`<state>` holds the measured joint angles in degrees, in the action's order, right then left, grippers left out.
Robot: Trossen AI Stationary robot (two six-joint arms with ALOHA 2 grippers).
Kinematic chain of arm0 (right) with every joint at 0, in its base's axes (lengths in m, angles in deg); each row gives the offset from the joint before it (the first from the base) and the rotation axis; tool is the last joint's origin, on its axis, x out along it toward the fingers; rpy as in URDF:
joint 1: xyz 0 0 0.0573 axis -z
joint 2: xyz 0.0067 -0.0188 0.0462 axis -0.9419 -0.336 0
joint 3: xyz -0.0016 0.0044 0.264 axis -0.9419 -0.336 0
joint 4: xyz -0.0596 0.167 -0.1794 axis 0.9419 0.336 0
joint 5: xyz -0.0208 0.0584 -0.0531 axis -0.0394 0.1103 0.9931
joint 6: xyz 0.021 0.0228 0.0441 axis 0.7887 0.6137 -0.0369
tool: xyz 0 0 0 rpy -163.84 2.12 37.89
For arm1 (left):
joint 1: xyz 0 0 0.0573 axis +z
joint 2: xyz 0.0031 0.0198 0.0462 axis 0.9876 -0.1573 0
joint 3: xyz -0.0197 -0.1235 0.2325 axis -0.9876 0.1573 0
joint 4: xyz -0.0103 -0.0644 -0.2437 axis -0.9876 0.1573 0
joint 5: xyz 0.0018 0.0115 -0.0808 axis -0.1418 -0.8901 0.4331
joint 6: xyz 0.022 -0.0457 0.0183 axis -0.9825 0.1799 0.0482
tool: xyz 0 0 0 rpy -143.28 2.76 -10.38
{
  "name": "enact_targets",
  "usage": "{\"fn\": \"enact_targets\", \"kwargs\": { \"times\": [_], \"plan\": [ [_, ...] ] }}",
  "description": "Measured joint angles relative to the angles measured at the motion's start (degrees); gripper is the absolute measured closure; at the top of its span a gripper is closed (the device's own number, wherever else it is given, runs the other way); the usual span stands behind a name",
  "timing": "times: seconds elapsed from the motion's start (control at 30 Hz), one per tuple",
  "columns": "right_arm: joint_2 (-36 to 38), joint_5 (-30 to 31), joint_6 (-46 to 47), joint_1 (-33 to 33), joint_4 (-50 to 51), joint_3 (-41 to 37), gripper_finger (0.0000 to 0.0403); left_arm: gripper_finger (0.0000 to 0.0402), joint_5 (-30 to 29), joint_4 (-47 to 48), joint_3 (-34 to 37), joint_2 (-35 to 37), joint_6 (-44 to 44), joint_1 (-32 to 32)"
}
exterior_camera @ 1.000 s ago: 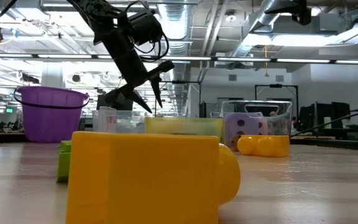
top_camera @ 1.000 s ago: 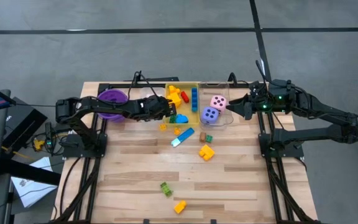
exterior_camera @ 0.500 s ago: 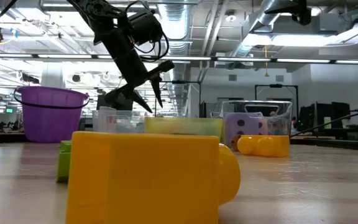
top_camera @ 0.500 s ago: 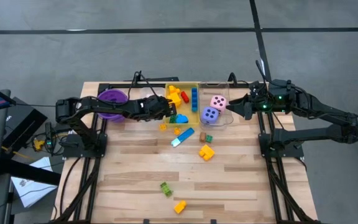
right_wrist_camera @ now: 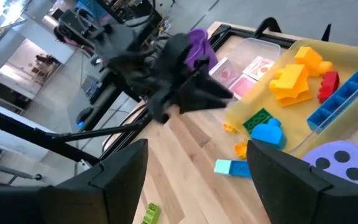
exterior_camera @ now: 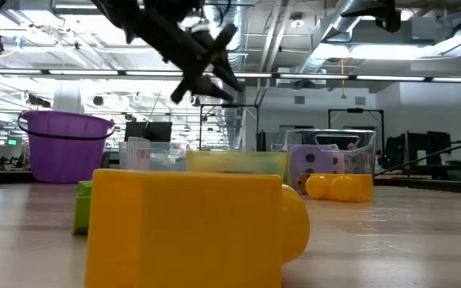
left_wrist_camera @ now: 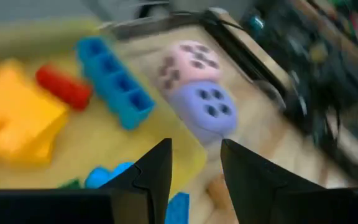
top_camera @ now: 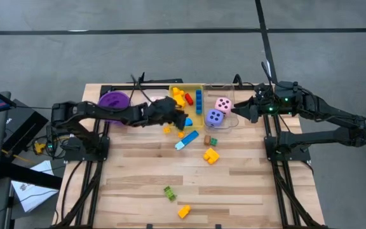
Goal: Pick & Place Toys
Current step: Put the yellow gamepiece into the yellow bin
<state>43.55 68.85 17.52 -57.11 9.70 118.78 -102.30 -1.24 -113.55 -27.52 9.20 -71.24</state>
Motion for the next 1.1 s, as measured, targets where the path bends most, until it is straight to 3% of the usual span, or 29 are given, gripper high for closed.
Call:
{"fn": "enact_targets", "kwargs": {
  "times": [0.13,0.3,0.5,0.63,0.87,1.1],
  "plan": [
    [0.0,-0.4,0.0,0.0,0.4,0.0,0.0137,0.0265,2.4,10.0,0.0,2.7,-11.7,-4.4],
    [0.0,-0.4,0.0,0.0,1.2,0.0,0.0137,0.0243,2.2,26.5,0.0,5.4,-13.6,-12.1],
    [0.0,-0.8,0.0,0.0,2.1,0.0,0.0137,0.0190,-2.0,36.9,0.1,6.0,-3.3,-22.4],
    [0.0,-0.9,0.0,0.0,3.1,0.0,0.0137,0.0144,-10.6,37.3,0.1,5.4,5.7,-27.1],
    [0.0,-0.9,0.0,0.0,3.3,0.0,0.0137,0.0077,-23.1,37.3,0.0,3.6,18.2,-27.1],
    [0.0,-0.9,0.3,0.0,3.3,0.0,0.0137,0.0053,-24.2,37.2,0.1,-2.9,23.1,-27.6]
  ]
}}
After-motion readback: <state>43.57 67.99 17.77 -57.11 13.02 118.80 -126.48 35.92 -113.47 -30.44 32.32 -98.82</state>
